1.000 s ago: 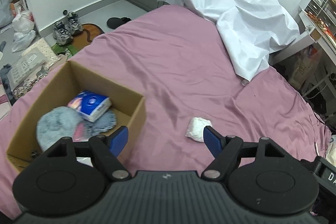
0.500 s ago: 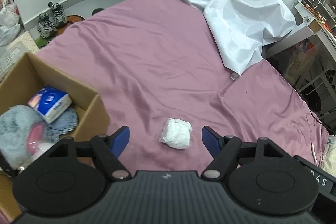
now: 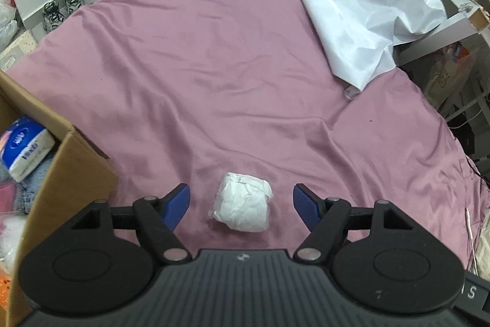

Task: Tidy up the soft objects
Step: 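Move the left tool to the white tissue ball and close on it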

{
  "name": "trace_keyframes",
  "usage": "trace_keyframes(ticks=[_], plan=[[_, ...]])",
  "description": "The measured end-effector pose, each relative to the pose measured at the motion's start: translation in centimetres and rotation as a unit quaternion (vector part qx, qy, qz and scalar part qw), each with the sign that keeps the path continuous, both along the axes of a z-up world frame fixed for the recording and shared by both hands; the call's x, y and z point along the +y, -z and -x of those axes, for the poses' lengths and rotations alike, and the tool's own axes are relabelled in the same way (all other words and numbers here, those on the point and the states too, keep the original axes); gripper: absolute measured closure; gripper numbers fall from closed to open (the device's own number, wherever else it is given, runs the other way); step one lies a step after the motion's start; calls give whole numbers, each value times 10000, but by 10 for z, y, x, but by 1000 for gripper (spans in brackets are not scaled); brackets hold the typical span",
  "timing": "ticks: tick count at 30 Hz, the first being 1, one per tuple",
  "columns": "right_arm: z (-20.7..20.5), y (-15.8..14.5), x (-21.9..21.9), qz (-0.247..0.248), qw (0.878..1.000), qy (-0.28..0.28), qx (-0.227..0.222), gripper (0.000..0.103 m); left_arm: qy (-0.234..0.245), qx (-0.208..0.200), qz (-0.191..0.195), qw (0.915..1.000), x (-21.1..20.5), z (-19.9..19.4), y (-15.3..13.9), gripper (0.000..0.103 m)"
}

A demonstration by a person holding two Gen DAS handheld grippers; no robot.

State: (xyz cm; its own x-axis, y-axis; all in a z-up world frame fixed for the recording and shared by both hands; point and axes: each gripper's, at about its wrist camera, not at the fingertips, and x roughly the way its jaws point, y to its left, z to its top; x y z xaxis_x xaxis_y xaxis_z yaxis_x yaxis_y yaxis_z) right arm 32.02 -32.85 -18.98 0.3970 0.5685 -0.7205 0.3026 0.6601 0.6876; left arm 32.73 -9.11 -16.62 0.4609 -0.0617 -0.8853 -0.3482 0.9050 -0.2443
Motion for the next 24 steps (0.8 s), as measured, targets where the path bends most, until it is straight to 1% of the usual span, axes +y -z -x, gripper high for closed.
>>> trace_keyframes(ticks=[2, 5, 7, 8, 9, 13, 16, 17, 19, 22, 24], plan=[[-1, 3, 1, -43, 10000, 0, 42, 55, -36, 61, 20, 10000, 1, -3, 6, 31], [-3, 5, 3, -31, 10000, -29, 65, 55, -34, 125, 60, 9999, 3, -5, 13, 36], [-4, 6, 5, 24, 10000, -41, 83, 54, -70, 168, 127, 9998, 4, -6, 18, 46], [-5, 6, 6, 29, 9999, -52, 86, 54, -99, 198, 165, 9996, 4, -6, 21, 55], [-5, 6, 7, 17, 9999, -68, 80, 54, -139, 254, 203, 9994, 5, -7, 24, 58], [-6, 6, 8, -34, 9999, -160, 42, 54, -316, 290, 450, 9981, 10, -7, 24, 59], [-5, -3, 14, 22, 9991, -360, -204, 53, -332, 379, 690, 9963, 12, -6, 23, 60], [-4, -7, 17, 63, 9985, -443, -316, 53, -329, 382, 733, 9960, 12, -5, 21, 60], [-3, -10, 21, 111, 9975, -566, -404, 53, -398, 347, 808, 9953, 14, -2, 15, 60], [-2, -10, 22, -27, 9970, -677, -377, 53, -457, 326, 926, 9941, 18, 3, 6, 60], [-1, -14, 25, 0, 9961, -772, -438, 53, -500, 304, 1010, 9932, 20, 6, 0, 60]])
